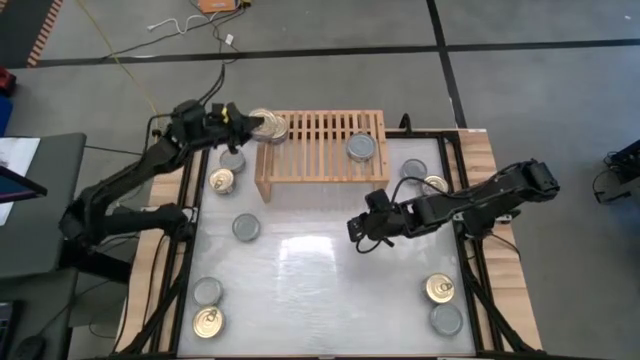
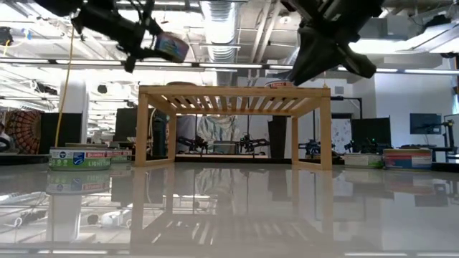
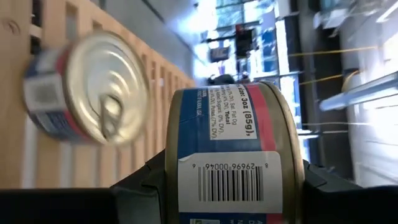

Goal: Stack canned seafood by type on shelf
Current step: Stack the blue-pink tuna can on top of the other blue-pink tuna can on the shelf

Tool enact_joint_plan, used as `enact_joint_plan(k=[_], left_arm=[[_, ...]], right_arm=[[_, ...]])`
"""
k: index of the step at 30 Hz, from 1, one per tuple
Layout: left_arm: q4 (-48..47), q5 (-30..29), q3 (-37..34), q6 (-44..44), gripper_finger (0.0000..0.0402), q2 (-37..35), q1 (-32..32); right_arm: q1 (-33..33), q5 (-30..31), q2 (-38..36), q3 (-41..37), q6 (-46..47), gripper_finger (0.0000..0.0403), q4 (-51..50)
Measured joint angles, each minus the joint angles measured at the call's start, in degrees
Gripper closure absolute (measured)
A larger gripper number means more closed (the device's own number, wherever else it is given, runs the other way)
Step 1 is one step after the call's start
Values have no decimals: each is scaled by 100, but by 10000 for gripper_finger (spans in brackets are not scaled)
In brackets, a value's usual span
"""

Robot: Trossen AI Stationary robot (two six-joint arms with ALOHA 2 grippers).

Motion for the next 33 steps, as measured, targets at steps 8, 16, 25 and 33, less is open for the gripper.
enact_joint_plan(k=[8, 16, 25, 33], left_arm=[[-27, 373, 762, 1138, 223, 1150, 347], [-1217, 388, 1512, 1932, 219, 1819, 345], [-1371, 406, 1536, 2044, 217, 1839, 327], [-1386, 384, 1536, 2018, 217, 1839, 327]], right_arm=[[-200, 0, 0, 0, 17, 339, -2], [-268, 1, 0, 0, 99, 339, -9], [-397, 6, 0, 0, 105, 339, -10], [-422, 17, 0, 0, 105, 339, -10]])
